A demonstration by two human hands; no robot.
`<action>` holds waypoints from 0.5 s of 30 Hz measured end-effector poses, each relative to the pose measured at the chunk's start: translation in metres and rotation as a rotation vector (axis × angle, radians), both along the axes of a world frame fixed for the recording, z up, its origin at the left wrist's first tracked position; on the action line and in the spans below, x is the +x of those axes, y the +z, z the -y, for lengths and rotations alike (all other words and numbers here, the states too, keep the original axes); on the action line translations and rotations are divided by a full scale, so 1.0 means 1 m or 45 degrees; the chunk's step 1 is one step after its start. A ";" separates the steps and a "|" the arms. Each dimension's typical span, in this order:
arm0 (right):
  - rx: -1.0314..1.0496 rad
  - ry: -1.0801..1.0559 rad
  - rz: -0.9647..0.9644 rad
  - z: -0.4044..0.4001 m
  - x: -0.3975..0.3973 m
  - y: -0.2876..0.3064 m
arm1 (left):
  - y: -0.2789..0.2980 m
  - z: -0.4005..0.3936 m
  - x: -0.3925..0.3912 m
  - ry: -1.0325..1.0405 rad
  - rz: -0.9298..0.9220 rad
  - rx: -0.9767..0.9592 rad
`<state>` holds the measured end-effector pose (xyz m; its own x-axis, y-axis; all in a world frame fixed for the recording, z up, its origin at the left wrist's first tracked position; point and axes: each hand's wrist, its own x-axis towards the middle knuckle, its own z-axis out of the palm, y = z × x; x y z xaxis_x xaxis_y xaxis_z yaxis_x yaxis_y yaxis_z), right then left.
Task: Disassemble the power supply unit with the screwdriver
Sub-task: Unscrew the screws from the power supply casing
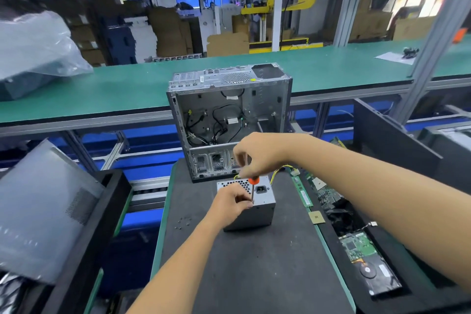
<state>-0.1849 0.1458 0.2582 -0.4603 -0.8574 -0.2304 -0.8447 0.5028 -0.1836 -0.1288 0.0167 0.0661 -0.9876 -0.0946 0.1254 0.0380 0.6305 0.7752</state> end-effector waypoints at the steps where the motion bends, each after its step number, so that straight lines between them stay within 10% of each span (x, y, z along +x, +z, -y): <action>1: -0.044 -0.048 0.037 0.000 0.000 -0.002 | 0.000 0.000 0.000 0.005 0.009 0.007; 9: -0.416 -0.421 -0.005 0.002 -0.009 -0.023 | -0.003 0.000 -0.004 0.061 0.055 0.012; 15: 0.009 -0.456 -0.304 0.009 -0.013 -0.011 | -0.005 -0.001 -0.006 0.081 0.077 0.008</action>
<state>-0.1983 0.1370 0.2472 -0.7697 -0.6325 -0.0862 -0.6349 0.7726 0.0003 -0.1350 0.0176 0.0613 -0.9853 -0.1580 0.0650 -0.0488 0.6250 0.7791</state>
